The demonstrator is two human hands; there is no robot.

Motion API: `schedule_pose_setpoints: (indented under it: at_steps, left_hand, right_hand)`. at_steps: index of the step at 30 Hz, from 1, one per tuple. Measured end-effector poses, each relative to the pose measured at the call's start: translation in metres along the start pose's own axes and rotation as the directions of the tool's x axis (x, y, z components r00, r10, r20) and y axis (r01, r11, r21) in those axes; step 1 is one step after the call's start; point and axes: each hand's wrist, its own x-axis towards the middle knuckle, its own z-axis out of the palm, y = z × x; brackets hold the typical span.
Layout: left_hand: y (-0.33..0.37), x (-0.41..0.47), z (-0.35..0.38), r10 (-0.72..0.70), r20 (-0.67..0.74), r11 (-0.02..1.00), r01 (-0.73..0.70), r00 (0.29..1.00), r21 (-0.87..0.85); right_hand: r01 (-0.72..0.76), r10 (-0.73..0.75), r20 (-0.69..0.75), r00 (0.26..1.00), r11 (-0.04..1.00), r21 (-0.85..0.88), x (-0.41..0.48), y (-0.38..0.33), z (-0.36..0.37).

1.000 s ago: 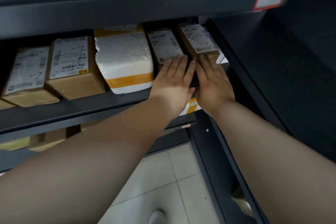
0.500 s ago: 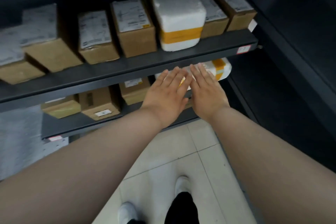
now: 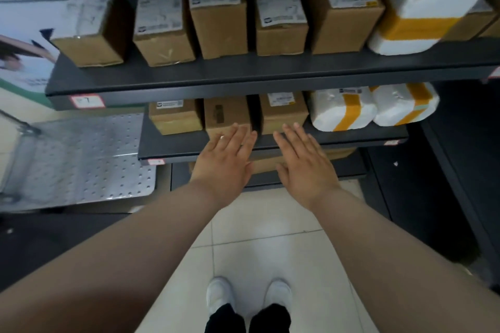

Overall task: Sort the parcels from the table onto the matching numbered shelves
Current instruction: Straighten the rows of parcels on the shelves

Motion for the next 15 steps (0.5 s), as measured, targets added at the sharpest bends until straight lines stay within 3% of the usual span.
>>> schedule_pose_setpoints:
  at_steps: [9, 15]
  left_hand:
    - [-0.087, 0.048, 0.110, -0.221, -0.127, 0.975, 0.220, 0.967, -0.021]
    - [-0.136, 0.107, 0.157, -0.320, -0.320, 0.945, 0.325, 0.892, -0.039]
  right_hand:
    - [0.048, -0.050, -0.099, 0.994, 0.999, -0.025, 0.112, -0.002, 0.086]
    - [0.162, -0.177, -0.228, 0.957, 0.983, -0.081, 0.178, 0.000, 0.144]
